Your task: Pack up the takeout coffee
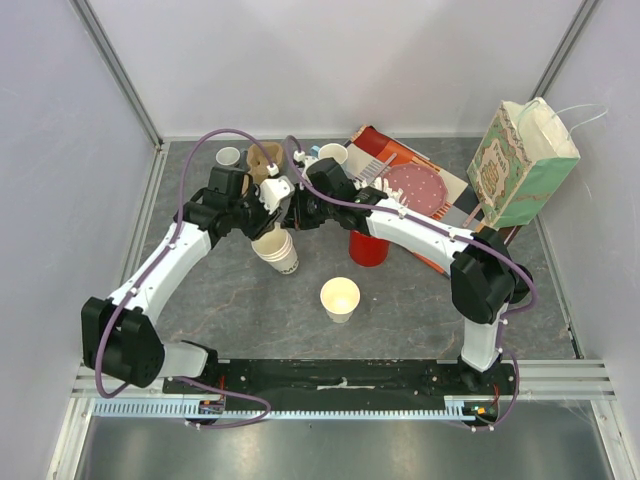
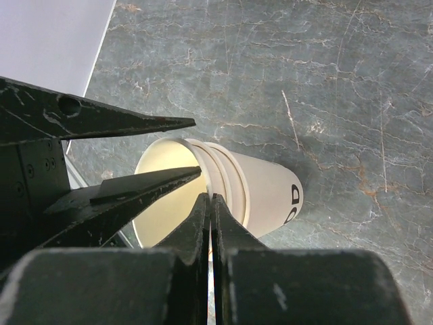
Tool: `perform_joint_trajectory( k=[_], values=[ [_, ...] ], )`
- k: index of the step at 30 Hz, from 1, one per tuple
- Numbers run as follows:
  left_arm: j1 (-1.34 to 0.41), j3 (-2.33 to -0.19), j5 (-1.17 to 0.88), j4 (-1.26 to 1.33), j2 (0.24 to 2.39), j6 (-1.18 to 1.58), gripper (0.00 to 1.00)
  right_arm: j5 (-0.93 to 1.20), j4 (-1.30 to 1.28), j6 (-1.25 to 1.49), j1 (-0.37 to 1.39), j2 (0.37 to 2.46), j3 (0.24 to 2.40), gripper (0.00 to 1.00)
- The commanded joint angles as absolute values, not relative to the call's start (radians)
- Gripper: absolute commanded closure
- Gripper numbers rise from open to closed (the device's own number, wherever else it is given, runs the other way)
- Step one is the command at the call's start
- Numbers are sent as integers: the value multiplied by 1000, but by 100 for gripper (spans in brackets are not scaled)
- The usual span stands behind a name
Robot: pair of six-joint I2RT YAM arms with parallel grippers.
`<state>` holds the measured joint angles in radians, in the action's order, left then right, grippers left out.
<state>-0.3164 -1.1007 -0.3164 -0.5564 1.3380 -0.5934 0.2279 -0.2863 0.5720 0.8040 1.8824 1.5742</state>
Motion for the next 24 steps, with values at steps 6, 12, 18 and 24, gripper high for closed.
perform_joint_trajectory(
  k=[6,12,18,24],
  values=[
    [-322,-1163,-370,-595,1381,-635,64,262,-249,557,802,1891,1617,100],
    [-322,-1181,-416,-646,1379,-627,98,262,-247,561,796,1894,1611,100],
    [-307,-1175,-405,-647,1327,-595,98,230,-250,592,779,1873,1580,84],
    [-299,-1181,-391,-664,1315,-571,98,239,-259,594,778,1882,1583,70]
  ],
)
